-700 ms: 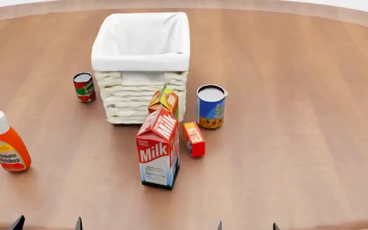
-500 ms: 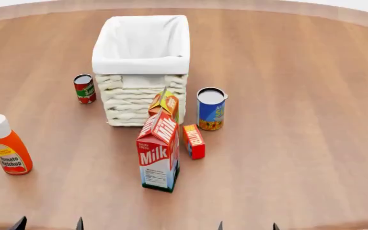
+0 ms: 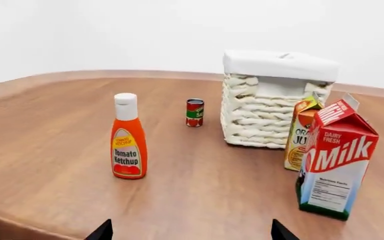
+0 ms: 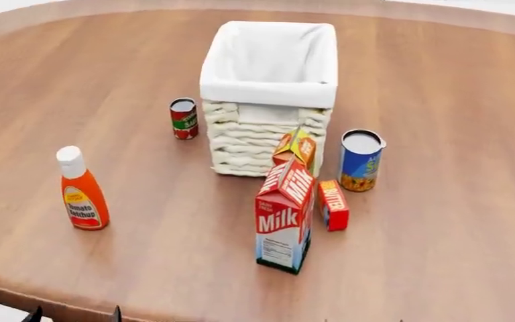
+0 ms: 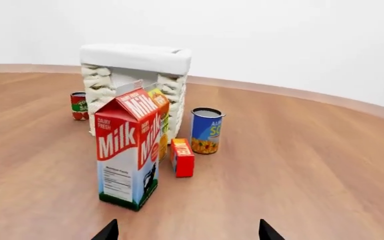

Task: Pick up the butter and put it in the basket.

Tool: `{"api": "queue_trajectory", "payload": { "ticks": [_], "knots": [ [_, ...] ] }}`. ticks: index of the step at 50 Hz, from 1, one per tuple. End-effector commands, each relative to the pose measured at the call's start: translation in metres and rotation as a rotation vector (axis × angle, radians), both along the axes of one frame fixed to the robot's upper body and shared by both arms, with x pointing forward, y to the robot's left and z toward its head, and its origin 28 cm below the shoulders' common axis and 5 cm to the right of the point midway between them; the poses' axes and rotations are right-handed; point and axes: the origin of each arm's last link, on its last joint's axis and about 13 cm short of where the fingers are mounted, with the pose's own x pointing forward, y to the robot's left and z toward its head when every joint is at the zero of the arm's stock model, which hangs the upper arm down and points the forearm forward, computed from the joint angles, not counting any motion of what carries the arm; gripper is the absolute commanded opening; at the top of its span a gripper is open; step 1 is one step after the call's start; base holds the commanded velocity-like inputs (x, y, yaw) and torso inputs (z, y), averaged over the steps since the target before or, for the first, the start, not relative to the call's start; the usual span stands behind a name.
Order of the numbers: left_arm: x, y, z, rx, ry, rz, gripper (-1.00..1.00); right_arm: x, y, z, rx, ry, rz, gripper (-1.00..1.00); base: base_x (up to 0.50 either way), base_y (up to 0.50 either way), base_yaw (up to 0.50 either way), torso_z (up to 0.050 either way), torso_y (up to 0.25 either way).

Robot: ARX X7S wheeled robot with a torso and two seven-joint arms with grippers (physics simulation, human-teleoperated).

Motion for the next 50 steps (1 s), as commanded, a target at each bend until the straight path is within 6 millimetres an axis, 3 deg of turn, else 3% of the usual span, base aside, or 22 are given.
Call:
{"api": "queue_trajectory", "payload": {
  "ticks": [1, 21, 29, 31, 33, 42, 50],
  "knots": [
    [0.014, 0.014, 0.01, -0.021, -0.006, 0.008, 1.0, 0.012, 0.015, 0.004, -0.029, 0.013, 0.016, 1.0, 0.0, 0.0, 0.5, 0.0, 0.0],
    [0.019, 0.017, 0.015, -0.023, -0.015, 0.019, 1.0, 0.014, 0.017, 0.013, -0.042, -0.004, -0.01, 1.0, 0.0, 0.0, 0.5, 0.0, 0.0],
    [0.019, 0.014, 0.013, -0.023, -0.014, 0.018, 1.0, 0.011, 0.013, 0.016, -0.097, -0.018, -0.013, 1.0, 0.0, 0.0, 0.0, 0.0, 0.0],
    [0.006, 0.006, 0.01, -0.015, -0.017, 0.014, 1.0, -0.001, 0.005, 0.016, -0.105, -0.032, -0.013, 1.0, 0.0, 0.0, 0.0, 0.0, 0.0],
    [0.002, 0.001, 0.009, -0.009, -0.021, 0.014, 1.0, 0.02, 0.014, 0.022, -0.118, -0.036, -0.018, 1.0, 0.0, 0.0, 0.0, 0.0, 0.0],
    [-0.012, -0.013, 0.009, -0.011, -0.025, 0.009, 1.0, -0.013, -0.003, 0.024, -0.112, -0.062, -0.01, 1.0, 0.0, 0.0, 0.0, 0.0, 0.0],
    [-0.012, -0.01, 0.01, -0.012, -0.024, 0.006, 1.0, -0.034, -0.013, 0.03, -0.111, -0.071, -0.009, 1.0, 0.0, 0.0, 0.0, 0.0, 0.0]
  ]
}}
